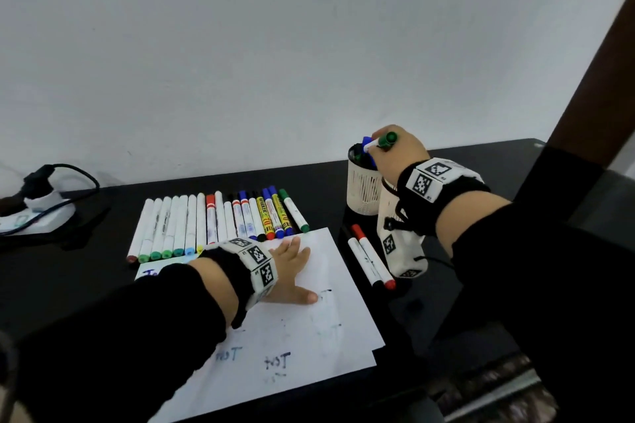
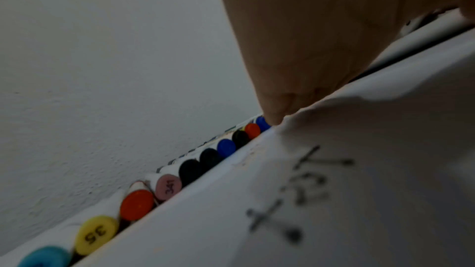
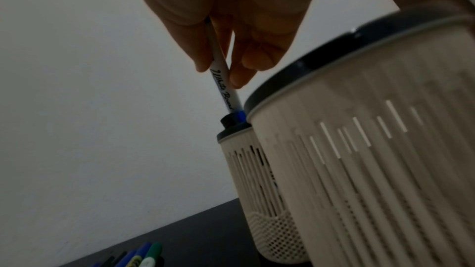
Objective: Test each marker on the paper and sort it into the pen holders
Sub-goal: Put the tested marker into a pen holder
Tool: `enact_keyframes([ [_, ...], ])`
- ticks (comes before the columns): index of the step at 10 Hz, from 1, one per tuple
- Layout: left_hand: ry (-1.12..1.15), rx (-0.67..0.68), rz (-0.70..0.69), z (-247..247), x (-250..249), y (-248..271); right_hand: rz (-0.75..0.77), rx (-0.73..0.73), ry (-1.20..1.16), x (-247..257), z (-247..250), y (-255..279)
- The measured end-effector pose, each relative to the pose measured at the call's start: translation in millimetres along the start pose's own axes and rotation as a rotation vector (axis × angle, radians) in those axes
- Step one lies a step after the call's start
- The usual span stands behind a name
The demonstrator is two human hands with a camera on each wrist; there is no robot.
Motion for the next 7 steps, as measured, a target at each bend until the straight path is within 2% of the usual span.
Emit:
enact_keyframes([
  [3, 0.013, 0.026, -0.019, -2, 1, -4, 0.006, -0.029, 0.022, 11, -6, -11],
  [7, 0.031, 0.025, -0.026, 1, 1, 0, -0.060, 0.144, 0.353, -1, -14, -25],
])
Point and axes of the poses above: each hand's wrist, its own y-axis away from the middle knuckle, its own z-axis out of the back of the hand, x = y × z, the point moved 3 cm from there along -y, towards the middle knuckle, and after that the axes turned 1 degree about x, right-handed, at the moved point
